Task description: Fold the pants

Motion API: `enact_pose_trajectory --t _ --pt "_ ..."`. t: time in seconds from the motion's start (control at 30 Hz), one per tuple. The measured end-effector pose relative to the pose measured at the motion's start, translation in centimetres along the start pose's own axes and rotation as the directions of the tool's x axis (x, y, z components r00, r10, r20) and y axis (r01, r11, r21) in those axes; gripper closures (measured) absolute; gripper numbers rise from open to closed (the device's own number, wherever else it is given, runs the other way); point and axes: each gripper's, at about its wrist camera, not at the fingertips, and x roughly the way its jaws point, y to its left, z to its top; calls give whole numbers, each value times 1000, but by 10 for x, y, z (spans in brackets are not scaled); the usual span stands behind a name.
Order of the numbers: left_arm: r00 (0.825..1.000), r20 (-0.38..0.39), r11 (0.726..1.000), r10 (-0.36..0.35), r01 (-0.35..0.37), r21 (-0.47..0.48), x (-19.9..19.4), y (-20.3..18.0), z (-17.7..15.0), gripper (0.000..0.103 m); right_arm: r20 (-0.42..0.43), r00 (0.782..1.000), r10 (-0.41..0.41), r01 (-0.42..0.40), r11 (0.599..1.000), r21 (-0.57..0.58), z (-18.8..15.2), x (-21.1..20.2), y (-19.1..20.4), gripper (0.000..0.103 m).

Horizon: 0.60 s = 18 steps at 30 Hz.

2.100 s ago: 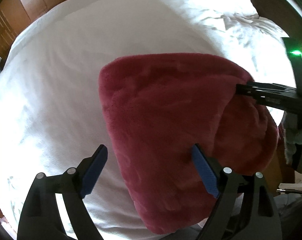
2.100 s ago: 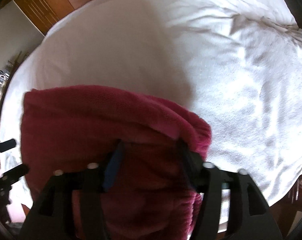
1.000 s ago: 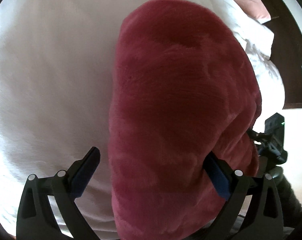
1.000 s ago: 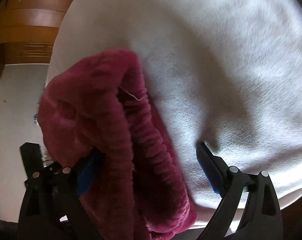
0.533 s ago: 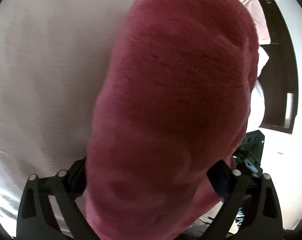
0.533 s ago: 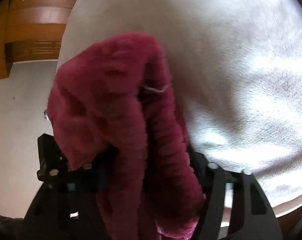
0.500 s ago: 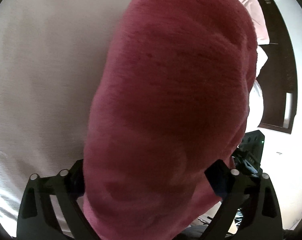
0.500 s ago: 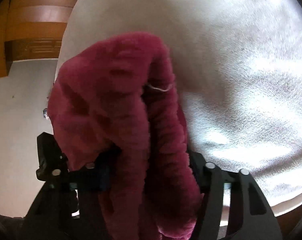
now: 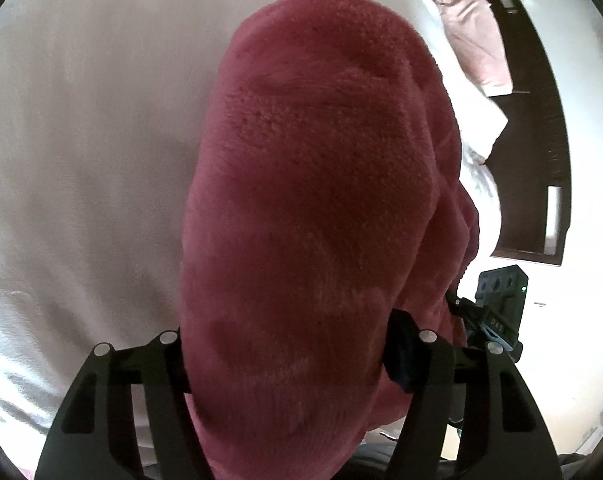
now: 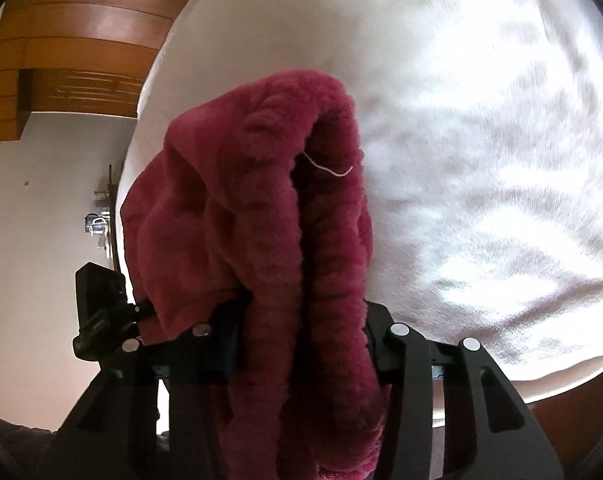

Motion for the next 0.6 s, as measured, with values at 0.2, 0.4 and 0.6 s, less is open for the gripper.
enact_pose_trajectory --t 0.2,0.4,0.6 --pt "997 81 999 -13 11 31 -24 -23 16 37 49 998 25 -23 999 -47 19 -17 30 58" --pt "983 182 1000 -10 6 21 -37 -42 48 37 63 996 66 -58 992 -112 64 -24 49 58" --pt "961 277 1000 15 -11 -19 -43 -66 89 37 50 995 91 -81 981 -174 124 -20 67 58"
